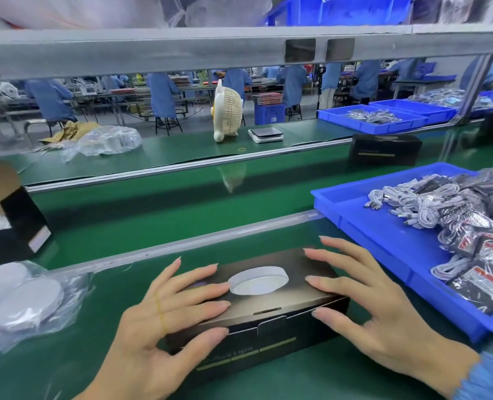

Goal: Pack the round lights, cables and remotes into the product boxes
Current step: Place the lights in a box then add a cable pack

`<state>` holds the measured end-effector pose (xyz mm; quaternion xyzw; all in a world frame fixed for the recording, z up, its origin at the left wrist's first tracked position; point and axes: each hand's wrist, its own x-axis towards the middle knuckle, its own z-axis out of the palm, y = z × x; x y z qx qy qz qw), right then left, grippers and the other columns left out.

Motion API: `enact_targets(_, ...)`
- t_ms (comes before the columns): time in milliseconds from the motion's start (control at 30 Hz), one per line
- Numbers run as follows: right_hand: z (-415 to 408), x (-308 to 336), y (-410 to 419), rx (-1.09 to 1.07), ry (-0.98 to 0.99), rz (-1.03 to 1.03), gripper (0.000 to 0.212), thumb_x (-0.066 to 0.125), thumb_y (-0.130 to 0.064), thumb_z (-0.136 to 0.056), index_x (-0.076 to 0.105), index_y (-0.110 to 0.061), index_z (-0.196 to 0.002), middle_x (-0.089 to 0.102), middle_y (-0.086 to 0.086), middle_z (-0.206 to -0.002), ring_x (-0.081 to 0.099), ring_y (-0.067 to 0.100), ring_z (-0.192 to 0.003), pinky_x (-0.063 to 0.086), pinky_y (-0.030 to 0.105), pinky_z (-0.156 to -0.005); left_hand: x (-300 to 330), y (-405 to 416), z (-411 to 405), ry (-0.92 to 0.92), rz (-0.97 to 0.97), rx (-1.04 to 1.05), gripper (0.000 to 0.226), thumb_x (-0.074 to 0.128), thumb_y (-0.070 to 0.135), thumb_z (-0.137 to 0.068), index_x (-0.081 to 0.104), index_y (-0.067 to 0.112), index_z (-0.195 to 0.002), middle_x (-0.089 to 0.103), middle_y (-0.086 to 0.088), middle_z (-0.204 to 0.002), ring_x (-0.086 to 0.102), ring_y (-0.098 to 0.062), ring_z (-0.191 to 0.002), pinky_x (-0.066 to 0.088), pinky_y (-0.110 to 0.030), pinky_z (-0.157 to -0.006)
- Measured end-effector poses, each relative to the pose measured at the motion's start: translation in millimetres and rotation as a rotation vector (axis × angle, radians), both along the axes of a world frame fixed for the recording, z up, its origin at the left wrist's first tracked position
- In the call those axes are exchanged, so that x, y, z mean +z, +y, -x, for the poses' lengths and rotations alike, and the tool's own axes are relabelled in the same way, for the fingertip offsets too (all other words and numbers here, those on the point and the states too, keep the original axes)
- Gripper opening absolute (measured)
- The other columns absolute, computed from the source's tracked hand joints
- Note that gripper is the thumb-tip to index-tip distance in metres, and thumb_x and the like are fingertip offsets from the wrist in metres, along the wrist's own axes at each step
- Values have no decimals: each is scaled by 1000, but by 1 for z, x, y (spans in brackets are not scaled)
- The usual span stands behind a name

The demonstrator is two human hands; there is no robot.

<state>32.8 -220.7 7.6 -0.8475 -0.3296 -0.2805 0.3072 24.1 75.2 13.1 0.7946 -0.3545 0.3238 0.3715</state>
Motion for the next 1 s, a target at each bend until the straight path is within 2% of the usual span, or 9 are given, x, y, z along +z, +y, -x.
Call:
enact_targets(100, -1, 3, 2, -12, -129, 51, 32, 64, -35, -89, 74, -9, -106, 63, -7, -128, 50, 20, -130, 46, 37, -102, 1, 0, 2, -16, -23, -1, 22, 65, 30, -90, 77, 13, -97, 73, 2, -114, 64, -20, -117, 44, -60, -102)
enact_targets(233, 4, 3, -3, -37, -267, 148, 36, 61, -33, -94, 73, -3, -107, 64, -3, -128, 54, 22, -126, 49, 41, -95, 2, 7, 5, -104, -187, -41, 38, 54, 41, -98, 72, 10, -108, 69, 0, -122, 59, -19, -125, 43, -58, -103)
enact_targets(333, 9, 0, 1, -47, -304, 178, 33, 62, -27, -94, 72, -1, -111, 63, 1, -129, 58, 22, -121, 51, 41, -91, 3, 9, 6, -116, -239, -37, 35, 52, 39, -99, 71, 14, -113, 67, 4, -126, 57, -17, -127, 43, -53, -103)
enact_targets(567, -17, 29, 15, 145, 43, 209, 41, 64, -48, -88, 70, -24, -121, 59, -9, -133, 55, 11, -124, 49, 37, -98, 22, 10, 8, 205, -58, -19, 24, 65, 34, -86, 76, 25, -106, 68, 23, -117, 61, -2, -118, 43, -34, -102)
enact_targets(667, -24, 24, 17, 187, 29, 177, 39, 62, -41, -90, 68, -18, -121, 61, -3, -132, 54, 15, -127, 50, 43, -98, 25, 8, 9, 237, -67, 8, 26, 63, 36, -87, 76, 28, -107, 66, 28, -116, 59, 3, -118, 41, -28, -103)
enact_targets(767, -25, 19, 20, 202, -8, 127, 37, 60, -38, -92, 68, -14, -120, 62, 1, -130, 55, 19, -126, 50, 46, -96, 21, 6, 8, 236, -55, -12, 26, 60, 35, -88, 75, 26, -108, 66, 25, -119, 58, 0, -120, 40, -31, -105)
enact_targets(867, -21, 15, 20, 168, -60, 161, 36, 54, -37, -97, 68, -14, -120, 60, 3, -131, 54, 24, -126, 48, 46, -98, 7, 8, 7, 57, -182, -26, 33, 62, 34, -87, 72, 16, -114, 65, 8, -128, 56, -12, -128, 40, -45, -106)
enact_targets(933, -12, 12, 21, 106, -98, 145, 33, 55, -37, -96, 70, -20, -120, 60, -1, -130, 56, 21, -122, 48, 38, -97, -1, 8, 4, -44, -223, -4, 32, 64, 31, -87, 72, 13, -112, 66, 5, -127, 56, -16, -128, 42, -51, -104)
enact_targets(1000, -1, 9, 28, 87, -92, 34, 29, 63, -39, -92, 67, -35, -120, 63, -19, -120, 62, 7, -110, 50, 24, -89, -6, 6, 4, -76, -192, 22, 27, 63, 26, -87, 74, 14, -108, 68, 6, -123, 58, -16, -126, 44, -53, -103)
